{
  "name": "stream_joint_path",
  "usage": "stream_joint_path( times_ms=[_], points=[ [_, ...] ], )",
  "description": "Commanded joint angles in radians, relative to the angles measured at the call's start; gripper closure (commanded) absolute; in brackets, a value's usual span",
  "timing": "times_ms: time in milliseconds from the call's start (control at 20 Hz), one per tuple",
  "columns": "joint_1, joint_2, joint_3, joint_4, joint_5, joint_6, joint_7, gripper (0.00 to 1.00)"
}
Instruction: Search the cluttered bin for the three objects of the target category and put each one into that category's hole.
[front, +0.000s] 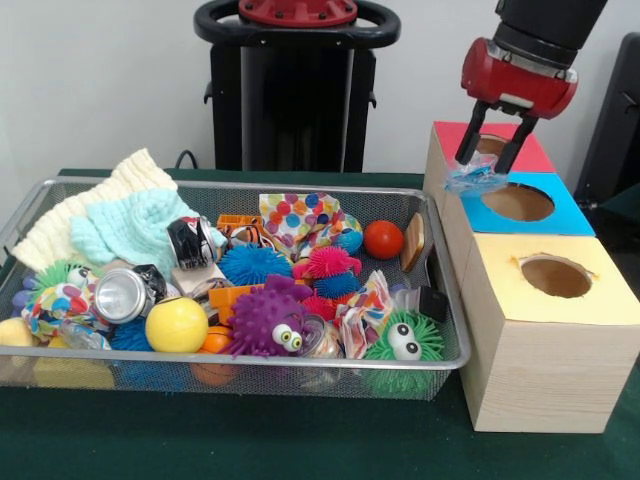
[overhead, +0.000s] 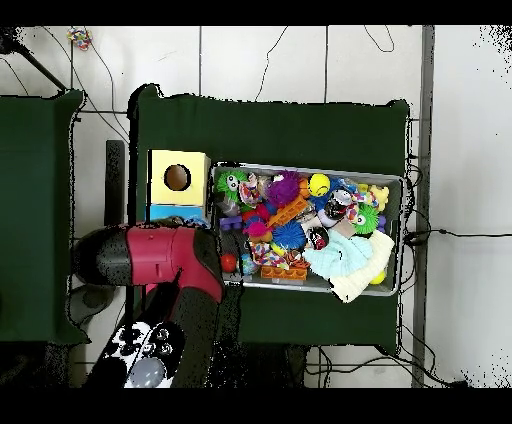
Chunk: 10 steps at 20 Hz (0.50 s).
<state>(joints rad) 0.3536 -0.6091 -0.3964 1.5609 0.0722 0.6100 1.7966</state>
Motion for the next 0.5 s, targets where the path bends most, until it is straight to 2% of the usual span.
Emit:
stream_joint_path(
  times_ms=[50, 300, 500],
  points=[
    [-0.028, 0.087, 0.008, -0.007, 0.022, -0.092, 0.266, 1.00],
    [-0.001, 0.098, -0.053, -0.010, 0.013, -0.089, 0.279, 1.00],
    [0.007, 0.104, -0.057, 0.000, 0.027, -0.099, 0.280, 1.00]
  ],
)
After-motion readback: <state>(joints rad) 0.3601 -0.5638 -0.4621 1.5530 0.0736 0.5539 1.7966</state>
